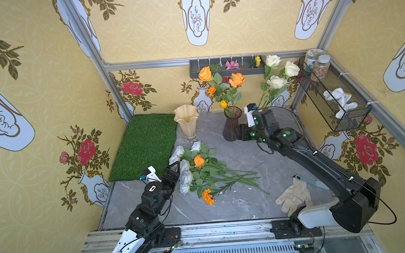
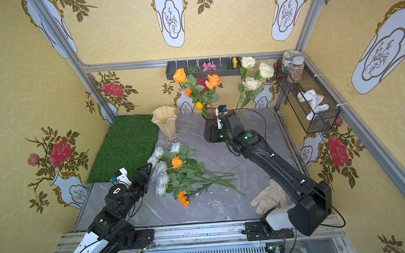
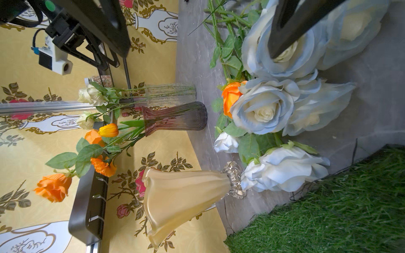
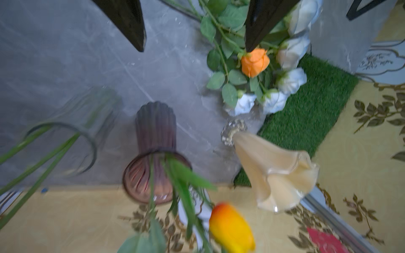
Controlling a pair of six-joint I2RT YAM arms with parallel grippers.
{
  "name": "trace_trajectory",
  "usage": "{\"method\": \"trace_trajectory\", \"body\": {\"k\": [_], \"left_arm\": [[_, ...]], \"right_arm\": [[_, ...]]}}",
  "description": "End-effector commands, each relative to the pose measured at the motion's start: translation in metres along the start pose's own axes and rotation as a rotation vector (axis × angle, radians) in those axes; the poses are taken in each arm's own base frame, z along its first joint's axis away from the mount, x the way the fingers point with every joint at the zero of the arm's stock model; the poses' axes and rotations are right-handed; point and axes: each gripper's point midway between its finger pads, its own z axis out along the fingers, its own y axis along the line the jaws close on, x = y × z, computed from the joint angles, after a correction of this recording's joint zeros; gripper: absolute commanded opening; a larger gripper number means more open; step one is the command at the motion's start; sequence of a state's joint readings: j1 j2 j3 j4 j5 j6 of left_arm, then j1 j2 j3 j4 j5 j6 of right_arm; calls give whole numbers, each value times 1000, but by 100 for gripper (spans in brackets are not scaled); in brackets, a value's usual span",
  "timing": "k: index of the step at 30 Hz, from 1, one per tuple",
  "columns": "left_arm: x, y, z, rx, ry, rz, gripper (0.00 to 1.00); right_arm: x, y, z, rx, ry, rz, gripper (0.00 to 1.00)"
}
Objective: Arrange the flowers in different vases according to their colors
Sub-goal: Insert the flower into the vase, then pick up the flower at the center of the board.
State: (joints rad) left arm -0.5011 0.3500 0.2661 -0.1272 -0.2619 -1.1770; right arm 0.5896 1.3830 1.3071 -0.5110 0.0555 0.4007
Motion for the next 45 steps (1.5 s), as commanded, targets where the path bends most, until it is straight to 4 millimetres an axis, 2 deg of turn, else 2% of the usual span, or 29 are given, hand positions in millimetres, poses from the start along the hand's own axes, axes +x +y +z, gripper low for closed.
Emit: {"method": "trace_trajectory", "body": {"k": [1, 4, 7, 9, 11, 13, 18, 21, 28, 30, 36, 45], "left_arm": [[9, -11, 3, 15, 64, 57, 100], [17, -15, 8, -7, 123, 95, 100], [22, -17, 12, -23, 159, 115, 100], [24, -16, 13, -33, 169, 116, 100], [24, -14, 12, -37, 166, 107, 100], [22, -12, 10, -37, 152, 89, 100], [16, -3, 5, -22, 101, 23, 100], [13, 2, 5, -33, 81, -10, 100], [13, 8, 8, -66, 75, -44, 99], [14, 8, 10, -79, 80, -42, 98], [17, 6, 16, -111, 106, -11, 97], [17, 5, 16, -109, 105, -4, 97]], "right_arm": [[69, 27, 6, 28, 154, -6, 71], [116, 48, 15, 49, 198, -35, 71], [149, 54, 25, 34, 231, -1, 70], [162, 56, 32, 9, 246, 46, 70], [159, 54, 33, 10, 272, 95, 69], [152, 61, 31, -9, 256, 84, 69], [159, 64, 34, -40, 281, 44, 70], [166, 47, 39, 10, 343, 31, 68], [172, 12, 45, -68, 435, 174, 60], [172, 13, 46, -120, 441, 202, 56], [180, 11, 55, -97, 475, 201, 47], [190, 23, 75, -112, 581, 153, 46]]}}
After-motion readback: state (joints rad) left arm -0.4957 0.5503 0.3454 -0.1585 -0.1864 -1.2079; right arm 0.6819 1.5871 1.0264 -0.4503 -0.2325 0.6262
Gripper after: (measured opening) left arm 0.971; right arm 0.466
